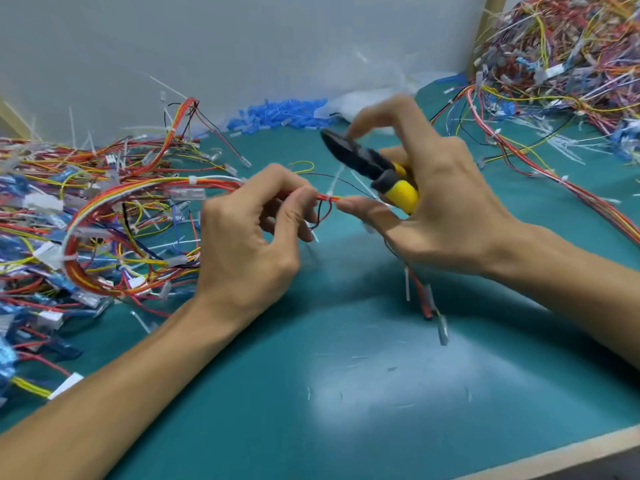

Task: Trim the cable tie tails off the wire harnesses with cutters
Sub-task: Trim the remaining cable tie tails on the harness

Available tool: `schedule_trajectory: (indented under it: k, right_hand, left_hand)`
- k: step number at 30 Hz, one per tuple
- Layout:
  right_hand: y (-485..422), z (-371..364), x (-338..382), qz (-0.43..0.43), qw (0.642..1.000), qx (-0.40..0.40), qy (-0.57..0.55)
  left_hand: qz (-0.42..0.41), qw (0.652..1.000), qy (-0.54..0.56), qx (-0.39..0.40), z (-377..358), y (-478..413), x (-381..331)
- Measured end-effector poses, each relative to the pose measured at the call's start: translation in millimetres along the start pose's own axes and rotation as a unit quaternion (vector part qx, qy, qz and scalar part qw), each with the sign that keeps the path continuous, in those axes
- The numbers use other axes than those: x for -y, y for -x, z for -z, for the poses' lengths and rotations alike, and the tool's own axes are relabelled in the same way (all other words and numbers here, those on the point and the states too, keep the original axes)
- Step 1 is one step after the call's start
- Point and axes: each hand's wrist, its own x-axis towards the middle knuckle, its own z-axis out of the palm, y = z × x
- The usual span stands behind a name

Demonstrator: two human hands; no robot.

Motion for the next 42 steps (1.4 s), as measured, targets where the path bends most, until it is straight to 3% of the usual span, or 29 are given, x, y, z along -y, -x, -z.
schedule_trajectory:
  k: [5,9,14,19,23,28,42]
  right_hand:
    - [-4,5,-2,-0.056,0.996,-0.027,-0.062]
    - [-2,1,-7,-0.055,0.995,0.048,-0.068]
    - [-3,-1,-8,-0.093,0.989,0.049,-0.106]
    - [-4,1,-9,-0.123,0.983,0.062,-0.125]
    - [-1,1,-7,-0.114,0.978,0.094,-0.150]
    - [-4,8,-8,-0.078,0.990,0.118,-0.008]
    - [-4,10,-9,-0.058,0.982,0.170,0.049]
  left_hand:
    - [0.034,0.998,0.045,-0.039,3,-3,1]
    - [0.032,0.996,0.075,-0.037,2,-3,-2]
    - [0.094,0.981,0.165,0.035,2,-5,0]
    - [0.084,0.986,0.131,0.058,2,-7,6]
    - [0.064,0.994,0.090,0.027,4,-6,8]
    - [0.037,0.997,0.054,-0.042,5,-9,7]
    - [-0.039,0.999,0.004,-0.018,3,-6,6]
